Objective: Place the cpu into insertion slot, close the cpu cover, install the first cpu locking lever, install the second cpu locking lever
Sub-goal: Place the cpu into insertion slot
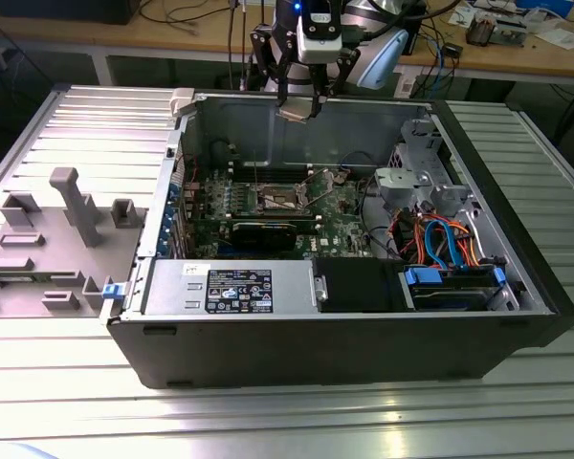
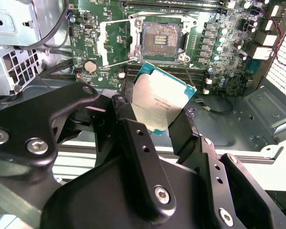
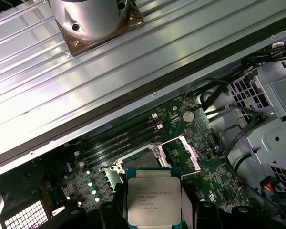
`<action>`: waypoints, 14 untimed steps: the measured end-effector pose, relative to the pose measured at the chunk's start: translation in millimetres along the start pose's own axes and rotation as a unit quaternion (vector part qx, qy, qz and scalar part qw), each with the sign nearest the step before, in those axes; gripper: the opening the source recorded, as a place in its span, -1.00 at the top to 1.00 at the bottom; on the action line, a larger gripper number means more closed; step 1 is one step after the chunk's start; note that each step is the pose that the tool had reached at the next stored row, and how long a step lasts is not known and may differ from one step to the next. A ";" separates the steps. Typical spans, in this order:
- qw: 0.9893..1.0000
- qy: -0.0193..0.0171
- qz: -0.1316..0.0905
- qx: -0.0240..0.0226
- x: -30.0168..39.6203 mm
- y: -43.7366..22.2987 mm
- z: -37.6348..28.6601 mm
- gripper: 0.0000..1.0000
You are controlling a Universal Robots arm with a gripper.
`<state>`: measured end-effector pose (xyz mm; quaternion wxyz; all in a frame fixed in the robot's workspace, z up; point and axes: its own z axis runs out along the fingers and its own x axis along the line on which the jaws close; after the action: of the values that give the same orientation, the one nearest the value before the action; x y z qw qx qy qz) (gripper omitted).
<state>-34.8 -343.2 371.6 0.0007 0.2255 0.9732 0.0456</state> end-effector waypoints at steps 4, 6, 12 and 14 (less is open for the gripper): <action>1.000 0.000 0.003 0.000 0.0 0.0 0.0 -0.08; 1.000 -0.001 0.007 0.000 0.0 0.0 0.0 -0.08; 1.000 -0.002 0.017 0.000 0.0 0.0 0.0 -0.08; 1.000 -0.002 0.021 0.000 0.0 0.0 0.0 -0.08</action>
<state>-34.8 -343.2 371.6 0.0016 0.2459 0.9682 0.0456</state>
